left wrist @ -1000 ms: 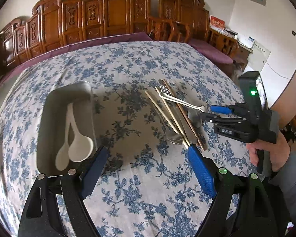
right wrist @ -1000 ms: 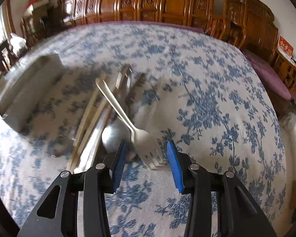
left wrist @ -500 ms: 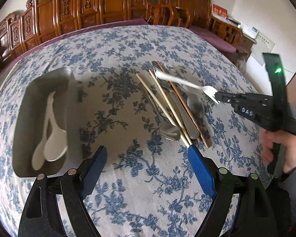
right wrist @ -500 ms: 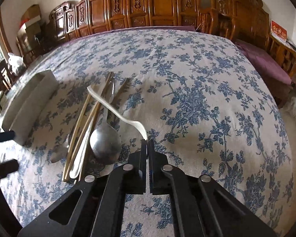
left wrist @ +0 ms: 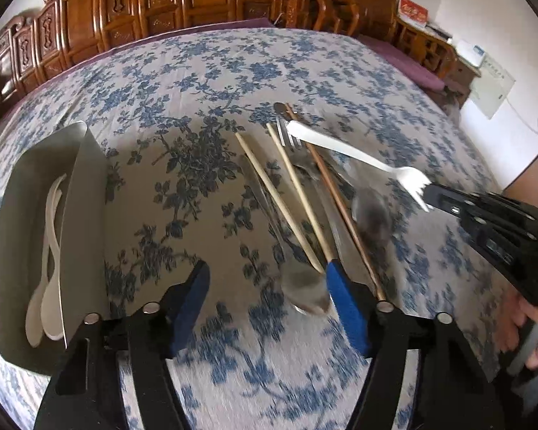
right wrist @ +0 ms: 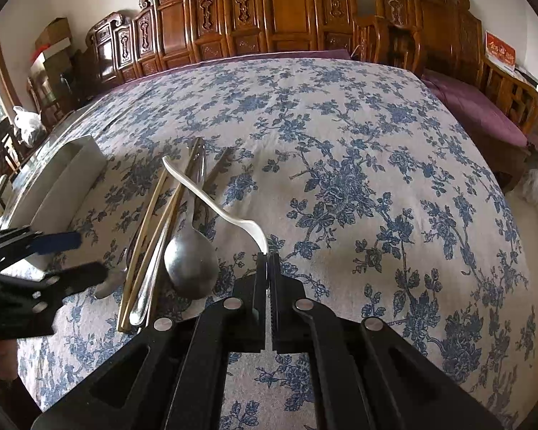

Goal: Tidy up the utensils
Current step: 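Hold the white fork in the right gripper while the left gripper grasps a metal spoon, then lower the metal spoon into the tray and open the left gripper while the right carries the fork toward it, then lower the white fork into the tray and open the right gripper, then move the right gripper back to the pile and grasp the smiley-handled metal spoon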

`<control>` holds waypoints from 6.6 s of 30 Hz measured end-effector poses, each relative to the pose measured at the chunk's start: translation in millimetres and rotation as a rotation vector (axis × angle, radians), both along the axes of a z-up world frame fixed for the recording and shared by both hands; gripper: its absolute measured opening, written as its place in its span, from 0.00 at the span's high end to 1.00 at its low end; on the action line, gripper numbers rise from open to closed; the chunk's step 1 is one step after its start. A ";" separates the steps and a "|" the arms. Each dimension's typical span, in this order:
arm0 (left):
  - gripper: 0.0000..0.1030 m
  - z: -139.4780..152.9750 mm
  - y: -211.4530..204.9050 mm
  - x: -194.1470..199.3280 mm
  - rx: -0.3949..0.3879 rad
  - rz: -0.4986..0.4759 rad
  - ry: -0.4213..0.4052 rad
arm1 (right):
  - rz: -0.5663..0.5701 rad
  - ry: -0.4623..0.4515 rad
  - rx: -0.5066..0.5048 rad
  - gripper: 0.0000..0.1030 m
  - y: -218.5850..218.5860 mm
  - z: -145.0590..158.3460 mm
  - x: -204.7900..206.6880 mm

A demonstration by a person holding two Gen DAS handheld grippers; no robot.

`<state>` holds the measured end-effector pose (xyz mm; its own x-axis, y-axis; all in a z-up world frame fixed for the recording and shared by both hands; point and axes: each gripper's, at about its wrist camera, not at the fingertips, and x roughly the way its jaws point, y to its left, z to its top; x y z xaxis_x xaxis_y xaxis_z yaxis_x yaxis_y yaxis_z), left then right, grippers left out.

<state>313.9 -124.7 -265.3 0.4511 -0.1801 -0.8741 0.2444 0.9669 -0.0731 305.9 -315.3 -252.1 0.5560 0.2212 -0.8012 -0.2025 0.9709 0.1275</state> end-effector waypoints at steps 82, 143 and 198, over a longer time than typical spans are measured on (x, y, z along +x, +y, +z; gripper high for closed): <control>0.98 56.8 159.6 16.1 0.085 0.157 -0.018 | 0.108 -0.030 -0.062 0.98 152.6 65.1 -9.0; 0.77 114.6 288.5 -50.7 0.006 0.259 -0.160 | 0.374 -0.025 -0.085 0.85 325.5 76.6 -2.6; 0.25 52.6 41.4 -27.2 -0.021 -0.051 -0.096 | 0.129 0.006 -0.024 0.67 57.1 9.2 26.0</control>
